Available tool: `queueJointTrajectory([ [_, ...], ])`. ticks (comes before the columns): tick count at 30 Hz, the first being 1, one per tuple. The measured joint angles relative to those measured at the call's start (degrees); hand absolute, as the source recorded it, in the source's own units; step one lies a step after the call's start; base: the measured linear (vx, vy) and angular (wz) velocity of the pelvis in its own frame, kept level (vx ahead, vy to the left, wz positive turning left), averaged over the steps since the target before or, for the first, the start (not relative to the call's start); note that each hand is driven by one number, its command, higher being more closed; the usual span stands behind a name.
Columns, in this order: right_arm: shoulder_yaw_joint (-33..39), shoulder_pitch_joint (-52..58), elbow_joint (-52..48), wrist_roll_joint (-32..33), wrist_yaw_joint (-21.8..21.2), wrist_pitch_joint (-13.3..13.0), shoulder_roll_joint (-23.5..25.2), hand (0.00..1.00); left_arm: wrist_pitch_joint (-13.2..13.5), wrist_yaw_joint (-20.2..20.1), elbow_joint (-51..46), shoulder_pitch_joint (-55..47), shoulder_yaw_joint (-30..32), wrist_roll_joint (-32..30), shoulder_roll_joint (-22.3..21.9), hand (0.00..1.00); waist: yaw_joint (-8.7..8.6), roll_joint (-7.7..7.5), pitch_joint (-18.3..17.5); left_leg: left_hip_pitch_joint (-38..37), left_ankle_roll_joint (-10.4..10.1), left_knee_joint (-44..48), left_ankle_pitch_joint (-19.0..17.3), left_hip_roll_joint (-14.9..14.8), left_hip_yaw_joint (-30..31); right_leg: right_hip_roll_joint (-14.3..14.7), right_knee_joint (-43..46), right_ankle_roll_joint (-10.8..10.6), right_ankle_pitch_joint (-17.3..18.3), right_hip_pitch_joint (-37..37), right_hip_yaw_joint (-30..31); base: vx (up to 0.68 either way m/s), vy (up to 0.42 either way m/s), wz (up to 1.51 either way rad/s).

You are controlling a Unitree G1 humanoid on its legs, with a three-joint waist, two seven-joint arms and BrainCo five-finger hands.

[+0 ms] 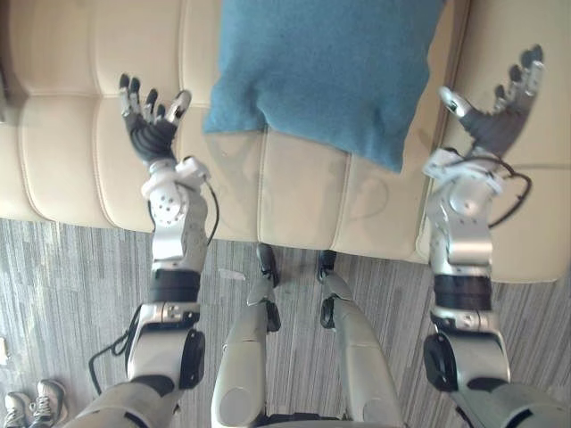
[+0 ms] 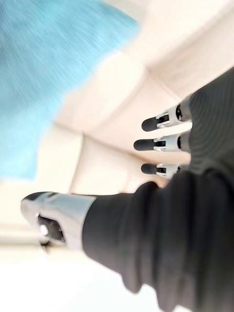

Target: Pick up cushions and gather them together orderly.

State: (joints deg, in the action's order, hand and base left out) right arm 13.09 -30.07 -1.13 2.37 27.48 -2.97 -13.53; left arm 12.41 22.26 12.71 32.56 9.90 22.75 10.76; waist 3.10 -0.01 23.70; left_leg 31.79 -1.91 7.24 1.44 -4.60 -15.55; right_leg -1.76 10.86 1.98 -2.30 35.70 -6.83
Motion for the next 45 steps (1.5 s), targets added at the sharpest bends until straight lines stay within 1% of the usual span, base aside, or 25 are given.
queueJointTrajectory([
  [1,-0.1,4.1,-0.6,0.0,-1.4,-0.6,0.1,0.00,0.1,-1.0,-1.0,-4.1,0.4,0.0,-0.5,0.00,-0.04,-0.01,0.0,-0.8,0.2,1.3,-0.9,-0.2,0.4,0.0,0.1,0.0,0.3,-1.6,-0.6,0.04,-0.014,0.21],
  [2,-0.3,8.2,-0.5,0.0,-2.8,-0.6,0.5,0.00,0.0,-2.0,-1.3,-7.8,0.3,0.0,-1.3,0.00,-0.02,-0.01,-0.1,-1.8,0.4,2.5,-1.7,-0.4,0.6,0.0,0.1,-0.2,0.6,-3.2,-1.0,0.04,-0.008,0.17],
  [3,-0.3,10.7,-0.5,0.0,-3.7,-0.6,1.3,0.00,-0.2,-2.7,-1.3,-10.4,0.2,0.0,-1.8,0.00,-0.01,-0.03,-0.1,-2.6,0.5,3.0,-2.3,-0.5,0.5,-0.1,0.1,-0.3,1.0,-4.3,-1.3,0.03,0.007,0.14],
  [4,-0.4,14.8,-0.4,0.1,-5.3,-0.6,3.2,0.00,-0.9,-4.1,-1.0,-14.9,0.2,-0.1,-2.9,0.00,-0.06,-0.06,-0.2,-4.4,0.6,3.6,-2.9,-0.6,0.5,-0.2,0.5,-0.4,1.5,-6.4,-1.6,0.05,0.017,0.12],
  [5,-0.8,18.9,0.0,0.1,-6.9,-0.6,4.9,0.00,-1.7,-5.5,-0.4,-19.0,0.1,-0.2,-4.0,0.00,-0.31,-0.12,-1.3,-5.7,0.2,4.4,-3.4,-0.7,0.6,-0.3,0.8,-0.4,2.2,-8.0,-1.9,0.05,0.019,0.10],
  [7,-1.9,23.4,1.0,0.1,-8.9,-0.6,6.3,0.00,-2.3,-6.9,0.7,-23.7,-0.4,-0.7,-4.7,0.00,-0.25,-0.39,-3.0,-7.6,0.4,4.9,-4.3,-0.8,0.6,-0.3,0.8,-0.8,2.8,-10.1,-1.9,0.07,0.023,0.01],
  [8,-3.0,28.0,3.5,0.1,-11.7,-0.6,8.0,0.00,-3.5,-9.2,2.6,-28.2,-1.1,-2.6,-4.9,0.00,-0.29,-0.78,-5.4,-10.3,0.3,5.0,-4.9,-0.8,0.4,-0.3,0.6,-0.9,3.5,-12.8,-1.8,0.09,0.028,-0.03],
  [10,-3.3,31.5,6.6,0.0,-13.6,-0.6,9.6,0.00,-4.3,-10.9,5.0,-31.5,-2.0,-4.5,-5.0,0.00,-0.31,-1.22,-8.8,-12.1,0.2,4.9,-5.8,-0.8,0.3,-0.2,0.0,-1.0,4.1,-14.8,-1.8,0.10,0.024,-0.03],
  [11,-3.6,33.8,10.1,0.0,-15.4,-0.6,10.4,0.00,-4.7,-12.7,7.6,-33.6,-2.5,-6.4,-5.4,0.00,-0.36,-1.43,-10.9,-14.3,0.1,4.6,-6.4,-0.9,0.3,-0.1,-1.0,-1.0,4.3,-17.3,-1.8,0.10,0.019,-0.04],
  [13,-4.0,36.3,17.1,-0.2,-17.3,-0.5,11.4,0.00,-5.6,-14.3,13.0,-35.8,-2.2,-8.9,-6.7,0.00,-0.49,-1.65,-14.4,-17.1,-0.2,3.7,-6.9,-0.8,0.1,0.0,-2.4,-1.2,4.4,-20.2,-1.8,0.10,0.022,-0.04],
  [14,-4.2,36.4,19.1,-0.3,-17.8,-0.4,11.4,0.00,-5.8,-14.9,14.6,-36.2,-1.9,-9.4,-7.1,0.00,-0.53,-1.75,-15.4,-17.6,-0.2,3.4,-7.0,-0.8,0.0,0.0,-2.6,-1.3,4.5,-20.7,-1.8,0.11,0.027,-0.05],
  [16,-4.0,37.2,28.8,-2.3,-19.4,0.3,11.8,0.00,-6.7,-16.1,22.3,-36.7,-1.6,-12.3,-8.0,0.00,-0.68,-1.76,-17.6,-21.4,-0.3,1.7,-7.0,-0.6,-0.6,0.0,-4.0,-1.5,4.6,-24.1,-1.7,0.11,0.027,-0.07],
  [17,-3.8,37.2,31.0,-2.5,-19.7,0.4,12.1,0.00,-6.8,-16.4,24.1,-36.7,-1.3,-12.9,-8.3,0.00,-0.67,-1.74,-18.3,-22.1,-0.3,1.3,-7.0,-0.6,-0.8,0.1,-4.4,-1.5,4.6,-24.8,-1.6,0.07,0.019,-0.08],
  [19,-1.7,37.1,37.8,-2.9,-20.3,1.0,13.6,0.00,-7.1,-17.1,29.6,-37.4,0.5,-15.3,-9.4,0.00,-0.70,-1.68,-20.6,-24.5,-0.6,-0.4,-6.8,-0.4,-1.2,0.3,-5.7,-1.6,4.5,-26.8,-1.2,0.07,0.009,-0.11],
  [21,-0.5,37.1,43.0,-2.9,-20.5,1.5,14.1,0.00,-7.7,-17.3,33.3,-37.8,1.0,-17.2,-9.8,0.00,-0.73,-1.51,-22.0,-26.6,-0.8,-1.7,-6.7,-0.3,-1.3,0.5,-6.8,-1.7,4.5,-28.6,-0.7,0.08,0.008,-0.07],
  [23,2.2,37.1,48.4,-2.8,-20.6,2.3,14.4,0.00,-8.1,-17.3,37.4,-37.9,2.7,-18.9,-10.4,0.00,-0.75,-1.19,-23.1,-29.3,-1.3,-3.9,-6.3,0.0,-1.4,0.7,-8.2,-1.8,4.3,-30.9,-0.5,0.08,0.009,-0.03],
  [26,5.5,36.9,52.4,-2.7,-20.6,3.0,14.8,0.00,-8.3,-17.3,40.6,-37.9,4.5,-21.6,-10.4,0.00,-0.86,-1.05,-23.8,-32.2,-1.5,-7.0,-5.3,0.4,-1.5,0.9,-9.5,-2.0,4.2,-33.0,-0.4,0.05,0.009,-0.01],
  [29,8.4,36.3,55.2,-2.8,-20.6,3.5,14.6,0.00,-8.3,-17.2,42.8,-37.9,4.9,-23.0,-10.2,0.00,-0.88,-1.04,-24.2,-33.8,-1.4,-9.4,-4.4,1.0,-1.4,0.9,-11.1,-2.5,3.6,-34.1,0.0,0.04,0.014,-0.02],
  [34,10.0,35.3,58.6,-2.8,-20.6,3.5,14.0,0.00,-9.1,-17.2,45.3,-38.6,4.9,-25.3,-9.6,0.00,-1.01,-0.84,-24.3,-36.1,-1.3,-11.1,-4.3,1.9,-1.4,0.8,-12.5,-3.0,3.2,-35.9,1.0,0.03,0.027,-0.06],
  [35,11.2,32.2,61.1,-2.8,-20.6,3.5,11.1,0.00,-9.4,-17.2,46.6,-39.6,4.7,-26.1,-7.0,0.00,-2.72,0.02,-22.3,-37.1,-0.4,-13.1,-3.7,4.0,0.4,-0.1,-13.2,-3.5,2.8,-36.1,1.4,0.00,0.000,0.00],
  [43,10.7,32.3,61.1,-2.9,-20.6,3.5,11.1,0.00,-9.4,-17.2,46.6,-39.6,4.7,-26.1,-7.1,0.00,-2.63,0.07,-22.3,-37.1,-0.4,-13.0,-3.7,4.1,0.5,-0.1,-13.2,-3.5,2.8,-36.2,1.1,0.00,0.000,0.00],
  [45,9.6,32.3,61.1,-3.0,-20.5,3.5,11.2,0.00,-9.4,-17.1,46.6,-39.6,4.7,-26.1,-7.2,0.00,-2.60,0.22,-22.1,-37.3,-0.4,-13.0,-3.7,4.1,0.6,-0.2,-13.3,-3.5,2.8,-36.9,0.8,0.00,0.000,0.02],
])
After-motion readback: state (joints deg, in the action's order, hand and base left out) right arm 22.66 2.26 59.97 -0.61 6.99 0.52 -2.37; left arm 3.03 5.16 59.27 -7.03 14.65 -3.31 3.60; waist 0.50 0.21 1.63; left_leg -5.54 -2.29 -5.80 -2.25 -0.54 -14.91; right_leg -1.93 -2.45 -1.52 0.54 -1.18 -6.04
